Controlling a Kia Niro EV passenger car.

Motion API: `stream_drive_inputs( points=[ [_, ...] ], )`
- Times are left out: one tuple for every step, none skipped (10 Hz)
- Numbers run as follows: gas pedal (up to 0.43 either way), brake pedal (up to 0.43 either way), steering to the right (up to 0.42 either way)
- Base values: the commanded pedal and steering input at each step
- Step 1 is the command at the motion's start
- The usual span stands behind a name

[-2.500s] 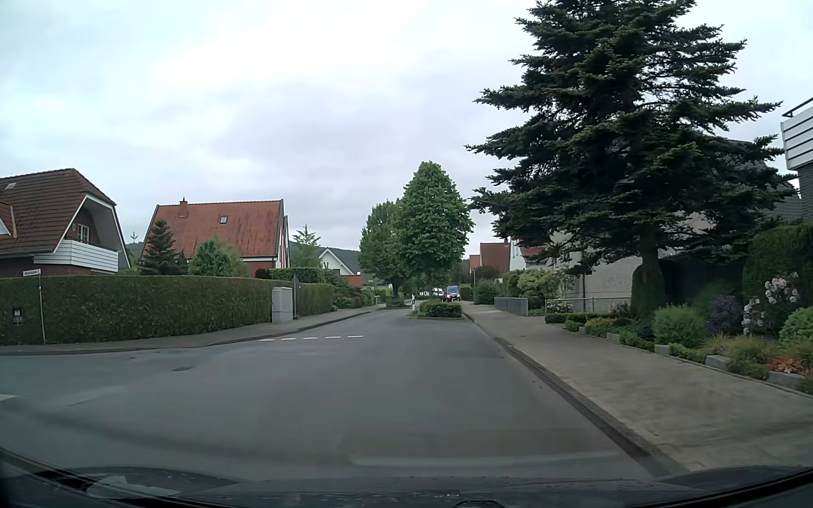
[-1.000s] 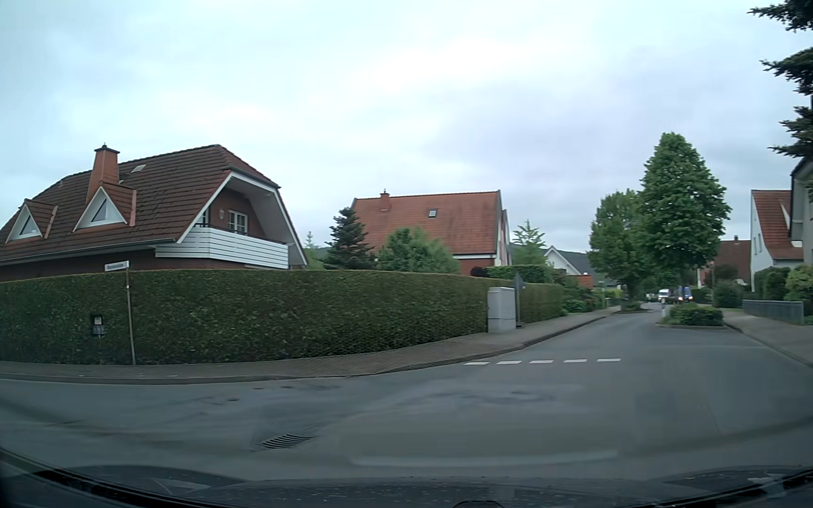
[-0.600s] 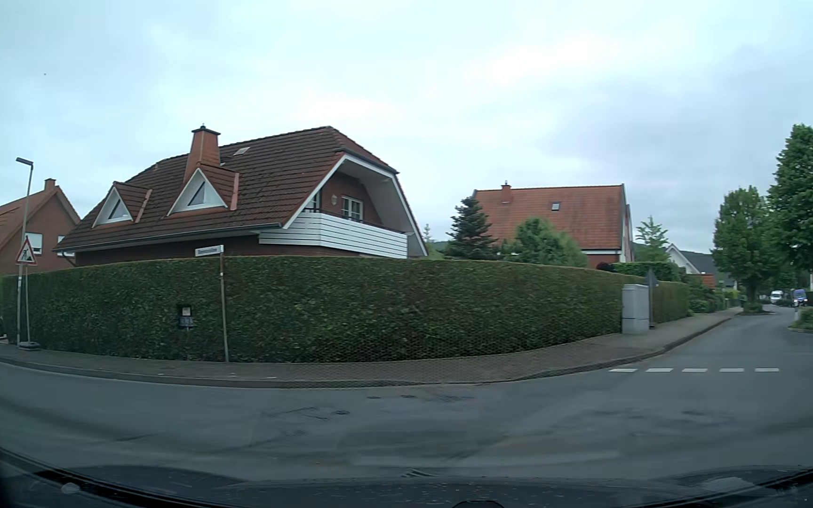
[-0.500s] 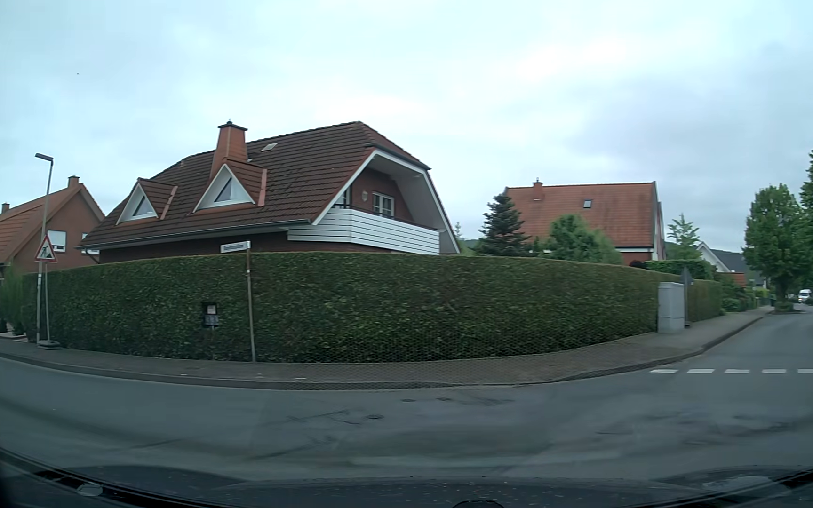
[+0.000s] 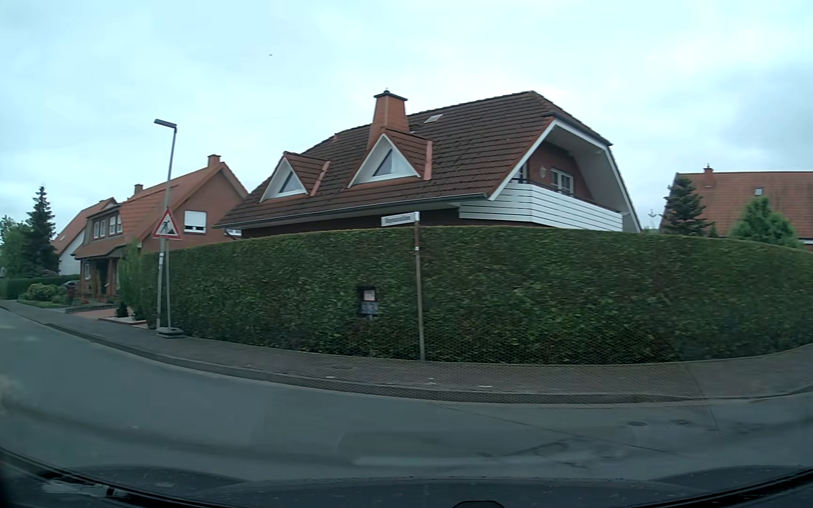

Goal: Follow the waypoints while adhering to traffic rules and regulations

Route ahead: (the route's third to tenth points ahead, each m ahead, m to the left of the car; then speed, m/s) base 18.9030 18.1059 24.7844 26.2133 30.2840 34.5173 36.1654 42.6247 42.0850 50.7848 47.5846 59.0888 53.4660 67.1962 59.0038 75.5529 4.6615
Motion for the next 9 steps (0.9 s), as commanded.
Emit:
stream_drive_inputs(
  points=[
    [0.169, 0.000, -0.542],
    [0.169, 0.000, -0.530],
    [0.169, 0.000, -0.521],
    [0.169, 0.000, -0.514],
    [0.157, 0.000, -0.498],
    [0.169, 0.000, -0.471],
    [0.169, 0.000, -0.444],
    [0.169, 0.000, -0.406],
    [0.157, 0.000, -0.365]
  ],
)
